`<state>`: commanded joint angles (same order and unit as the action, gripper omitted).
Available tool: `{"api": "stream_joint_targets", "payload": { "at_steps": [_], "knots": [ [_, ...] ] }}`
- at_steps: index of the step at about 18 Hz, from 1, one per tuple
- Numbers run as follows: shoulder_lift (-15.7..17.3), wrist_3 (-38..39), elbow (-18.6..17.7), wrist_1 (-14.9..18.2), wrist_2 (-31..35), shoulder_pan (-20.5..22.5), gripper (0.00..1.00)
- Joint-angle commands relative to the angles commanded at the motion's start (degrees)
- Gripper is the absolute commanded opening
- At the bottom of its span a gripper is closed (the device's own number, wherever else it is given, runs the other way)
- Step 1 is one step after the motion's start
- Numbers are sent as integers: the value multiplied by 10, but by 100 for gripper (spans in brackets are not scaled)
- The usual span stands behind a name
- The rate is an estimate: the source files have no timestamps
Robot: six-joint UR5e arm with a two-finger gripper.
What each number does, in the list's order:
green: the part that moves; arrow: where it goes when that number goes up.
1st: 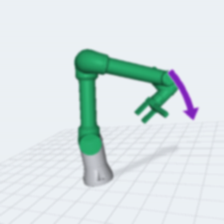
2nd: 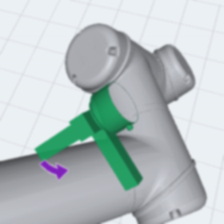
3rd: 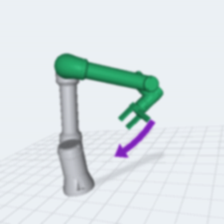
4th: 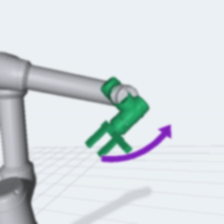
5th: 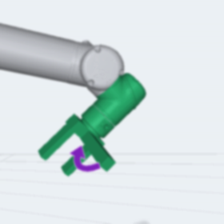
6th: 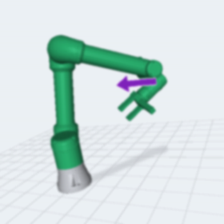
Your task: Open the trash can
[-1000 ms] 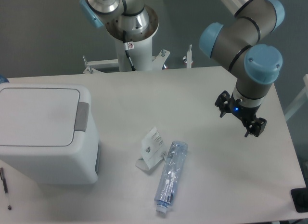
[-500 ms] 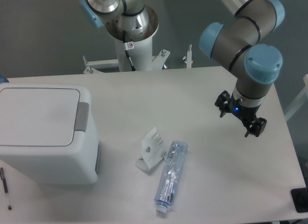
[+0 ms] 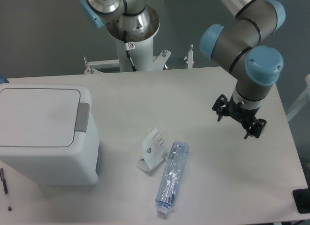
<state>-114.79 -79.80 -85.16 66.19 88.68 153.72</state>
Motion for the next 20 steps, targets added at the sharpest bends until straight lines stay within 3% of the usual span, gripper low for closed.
{"api": "stream_joint_targets", "payload": {
  "at_steps": [6, 10, 15, 20],
  "knots": [
    [10, 9, -23, -44, 0, 2, 100],
    [11, 32, -26, -48, -4, 2, 100],
    [10, 158, -19, -48, -6, -2, 100],
    [12, 173, -13, -46, -32, -4, 100]
  ]
}}
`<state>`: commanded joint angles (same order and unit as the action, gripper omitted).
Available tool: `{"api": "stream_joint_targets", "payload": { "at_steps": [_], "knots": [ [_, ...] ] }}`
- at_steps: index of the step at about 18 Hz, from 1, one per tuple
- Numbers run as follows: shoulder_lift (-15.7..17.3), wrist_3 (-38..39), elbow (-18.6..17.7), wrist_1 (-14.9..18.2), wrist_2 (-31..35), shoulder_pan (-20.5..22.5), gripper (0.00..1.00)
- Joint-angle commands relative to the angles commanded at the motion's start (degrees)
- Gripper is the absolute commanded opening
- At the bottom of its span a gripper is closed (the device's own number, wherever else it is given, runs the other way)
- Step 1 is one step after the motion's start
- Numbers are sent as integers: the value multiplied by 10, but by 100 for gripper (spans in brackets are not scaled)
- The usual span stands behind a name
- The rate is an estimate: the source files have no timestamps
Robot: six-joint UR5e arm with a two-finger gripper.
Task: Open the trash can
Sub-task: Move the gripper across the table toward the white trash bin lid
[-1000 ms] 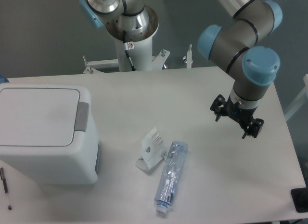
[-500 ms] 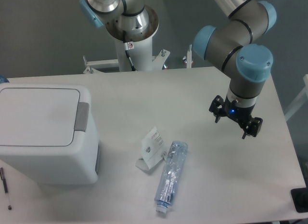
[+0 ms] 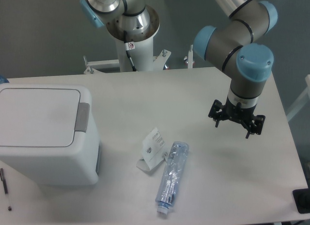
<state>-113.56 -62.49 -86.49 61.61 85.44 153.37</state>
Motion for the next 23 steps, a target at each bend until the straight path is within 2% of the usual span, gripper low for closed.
{"api": "stream_joint_targets", "payload": {
  "at_steps": [6, 9, 13, 15, 18, 23],
  "knots": [
    [-5, 95, 26, 17, -2, -18, 100],
    [-4, 123, 55, 73, -18, -20, 100],
    [-7, 190, 118, 144, -29, -52, 100],
    [-11, 221, 140, 159, -30, -71, 100],
    [-18, 268, 159, 163, -45, -88, 100],
    [-14, 307, 198, 218, -96, -110, 100]
  ]
}}
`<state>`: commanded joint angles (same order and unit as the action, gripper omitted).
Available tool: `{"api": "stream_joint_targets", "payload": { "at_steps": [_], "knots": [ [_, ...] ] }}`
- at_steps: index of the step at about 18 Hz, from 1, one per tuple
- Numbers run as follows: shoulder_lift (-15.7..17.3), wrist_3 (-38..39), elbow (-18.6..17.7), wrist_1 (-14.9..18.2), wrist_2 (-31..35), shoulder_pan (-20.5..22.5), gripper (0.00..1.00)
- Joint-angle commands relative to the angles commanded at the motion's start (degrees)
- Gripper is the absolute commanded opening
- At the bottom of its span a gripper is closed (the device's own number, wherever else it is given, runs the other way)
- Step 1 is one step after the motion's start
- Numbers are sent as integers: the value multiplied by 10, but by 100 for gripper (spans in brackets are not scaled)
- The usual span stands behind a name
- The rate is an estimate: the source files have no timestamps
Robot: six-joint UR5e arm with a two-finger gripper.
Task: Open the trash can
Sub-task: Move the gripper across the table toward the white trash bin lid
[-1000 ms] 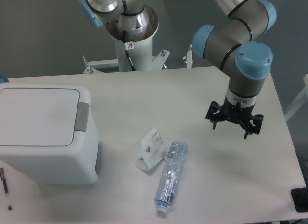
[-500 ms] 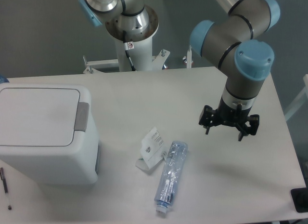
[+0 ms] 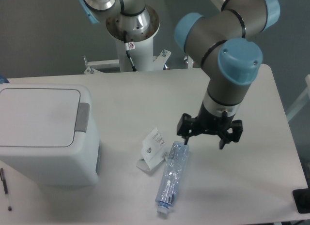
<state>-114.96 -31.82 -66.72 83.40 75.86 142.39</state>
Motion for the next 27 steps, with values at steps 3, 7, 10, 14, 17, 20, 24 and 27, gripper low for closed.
{"api": "stream_joint_targets", "payload": {
  "at_steps": [3, 7, 10, 14, 17, 20, 24, 27],
  "knots": [
    [2, 33, 19, 21, -15, -22, 100],
    [18, 62, 22, 27, -26, -50, 100],
    [37, 64, 21, 53, -50, -58, 100],
    [54, 66, 17, 59, -84, -76, 100],
    [57, 68, 12, 86, -84, -78, 100],
    [58, 68, 12, 127, -84, -81, 100],
    [62, 69, 12, 142, -84, -84, 100],
    [56, 70, 12, 140, -84, -90, 100]
  ]
}}
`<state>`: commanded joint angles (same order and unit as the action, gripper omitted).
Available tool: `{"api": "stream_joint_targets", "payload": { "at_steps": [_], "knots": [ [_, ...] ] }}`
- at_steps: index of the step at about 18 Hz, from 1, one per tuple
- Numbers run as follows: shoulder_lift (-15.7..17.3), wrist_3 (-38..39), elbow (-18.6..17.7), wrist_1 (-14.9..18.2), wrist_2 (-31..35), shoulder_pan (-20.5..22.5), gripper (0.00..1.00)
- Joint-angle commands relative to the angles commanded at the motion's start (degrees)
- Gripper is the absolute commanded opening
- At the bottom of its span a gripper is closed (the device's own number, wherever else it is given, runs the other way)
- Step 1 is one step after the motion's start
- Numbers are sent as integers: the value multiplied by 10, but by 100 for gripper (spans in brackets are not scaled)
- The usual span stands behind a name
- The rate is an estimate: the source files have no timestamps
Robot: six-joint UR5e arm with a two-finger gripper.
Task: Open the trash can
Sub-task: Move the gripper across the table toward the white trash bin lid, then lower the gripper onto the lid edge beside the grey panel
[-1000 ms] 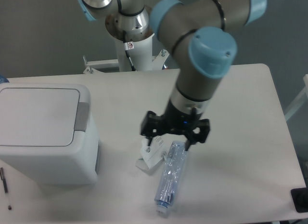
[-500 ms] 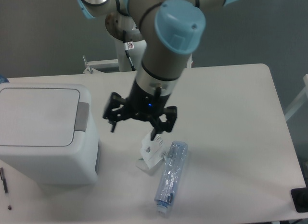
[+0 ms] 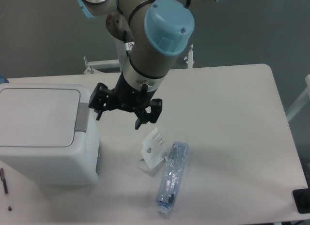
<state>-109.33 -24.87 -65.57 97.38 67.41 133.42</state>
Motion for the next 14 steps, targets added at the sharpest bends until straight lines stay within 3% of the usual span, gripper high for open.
{"api": "stream_joint_targets", "payload": {
  "at_steps": [7, 14],
  "knots": [
    [-17, 9, -10, 0, 2, -29, 100],
    [-14, 9, -18, -1, 3, -30, 100]
  ]
}}
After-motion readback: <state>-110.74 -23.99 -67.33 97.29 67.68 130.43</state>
